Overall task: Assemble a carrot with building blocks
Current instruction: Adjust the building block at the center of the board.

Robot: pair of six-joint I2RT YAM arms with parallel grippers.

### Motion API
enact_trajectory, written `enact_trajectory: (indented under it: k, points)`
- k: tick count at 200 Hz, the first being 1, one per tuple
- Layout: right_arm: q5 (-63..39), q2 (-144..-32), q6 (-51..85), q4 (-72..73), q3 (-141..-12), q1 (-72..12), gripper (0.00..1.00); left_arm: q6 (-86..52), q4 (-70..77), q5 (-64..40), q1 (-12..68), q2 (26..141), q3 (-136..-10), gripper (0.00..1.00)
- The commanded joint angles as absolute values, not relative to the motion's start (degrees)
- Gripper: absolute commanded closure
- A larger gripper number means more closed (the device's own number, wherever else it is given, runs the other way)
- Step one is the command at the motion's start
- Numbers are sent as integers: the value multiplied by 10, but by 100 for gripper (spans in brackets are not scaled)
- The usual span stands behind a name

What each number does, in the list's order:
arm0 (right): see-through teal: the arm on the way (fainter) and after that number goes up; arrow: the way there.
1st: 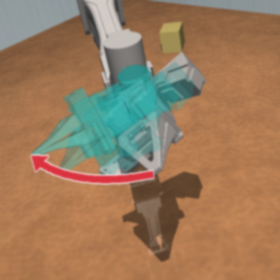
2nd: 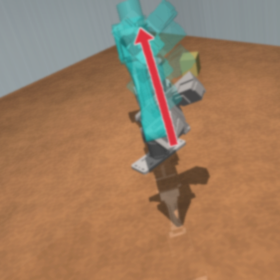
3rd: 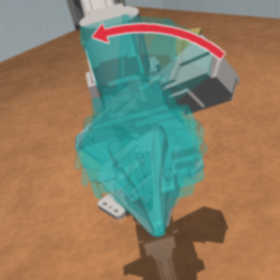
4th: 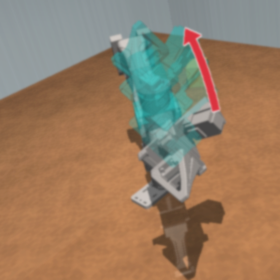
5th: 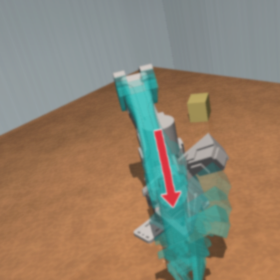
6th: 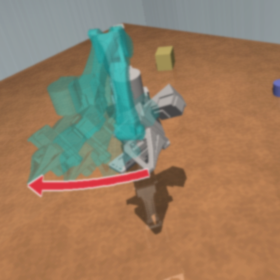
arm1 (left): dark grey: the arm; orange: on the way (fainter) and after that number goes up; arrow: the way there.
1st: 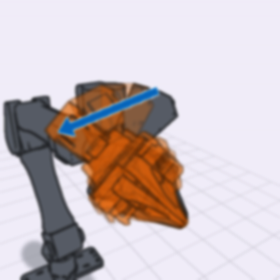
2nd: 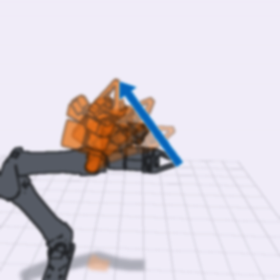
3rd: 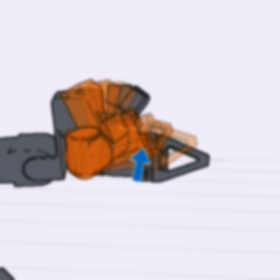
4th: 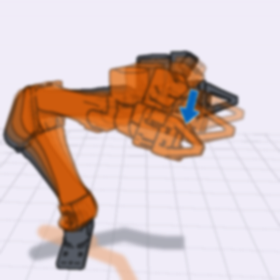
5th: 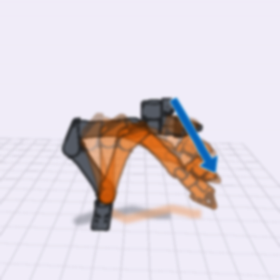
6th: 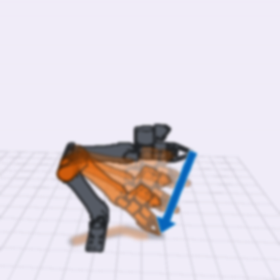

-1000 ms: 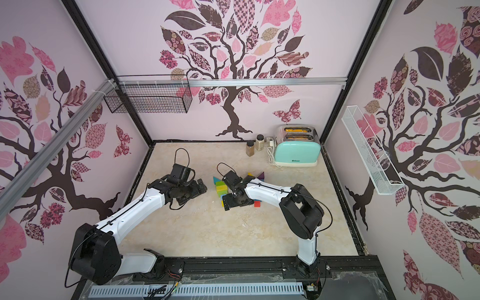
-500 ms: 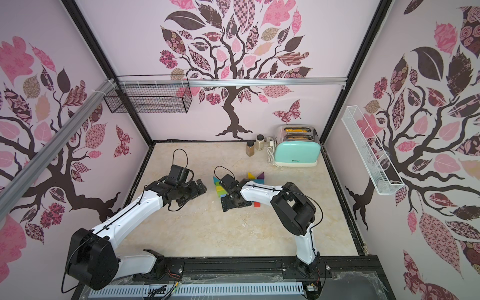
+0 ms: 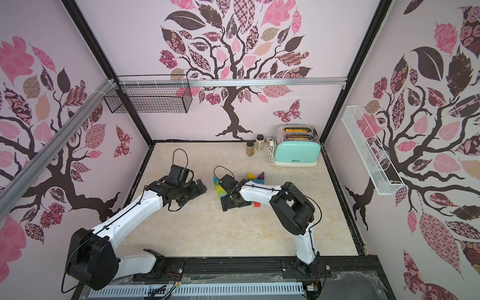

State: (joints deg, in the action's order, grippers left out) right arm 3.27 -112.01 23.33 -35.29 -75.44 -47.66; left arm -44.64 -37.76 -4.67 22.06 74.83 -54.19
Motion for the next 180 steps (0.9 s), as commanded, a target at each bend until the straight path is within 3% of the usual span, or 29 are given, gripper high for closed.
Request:
enact_trajectory:
  k: [1, 180]
  points:
    - [33, -1147, 235, -341, -766, -477, 1, -446, -372, -49, 221, 746, -535, 2]
    - [8, -1111, 226, -384, -785, -477, 1, -434, -377, -41, 221, 744, -544, 2]
